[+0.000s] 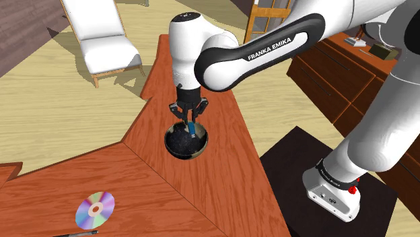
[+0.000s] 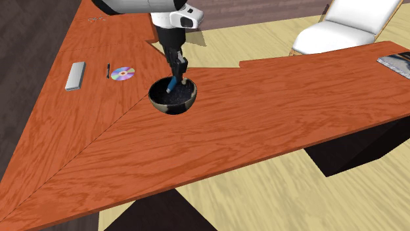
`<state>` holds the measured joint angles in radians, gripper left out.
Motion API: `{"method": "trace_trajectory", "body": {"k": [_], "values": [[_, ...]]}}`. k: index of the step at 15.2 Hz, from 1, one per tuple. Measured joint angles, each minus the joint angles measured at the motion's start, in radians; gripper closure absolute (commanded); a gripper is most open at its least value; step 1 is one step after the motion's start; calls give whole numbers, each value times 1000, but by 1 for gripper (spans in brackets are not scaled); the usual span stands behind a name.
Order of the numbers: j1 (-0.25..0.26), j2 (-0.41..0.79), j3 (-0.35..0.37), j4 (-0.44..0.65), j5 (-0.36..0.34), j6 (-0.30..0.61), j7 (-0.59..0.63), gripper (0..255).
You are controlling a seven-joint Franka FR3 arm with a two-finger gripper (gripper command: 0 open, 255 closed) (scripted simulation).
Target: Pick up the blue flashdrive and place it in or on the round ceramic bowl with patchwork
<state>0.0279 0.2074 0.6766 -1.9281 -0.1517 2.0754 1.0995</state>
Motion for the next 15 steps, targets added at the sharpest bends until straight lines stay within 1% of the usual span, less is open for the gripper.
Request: {"method": "trace_trajectory", "body": {"k": [8, 14, 15], "values": [[15, 60, -16, -45, -50, 91, 32, 255], [15, 62, -17, -51, -52, 98, 34, 255], [15, 62, -17, -51, -52, 98, 34, 0]]}}
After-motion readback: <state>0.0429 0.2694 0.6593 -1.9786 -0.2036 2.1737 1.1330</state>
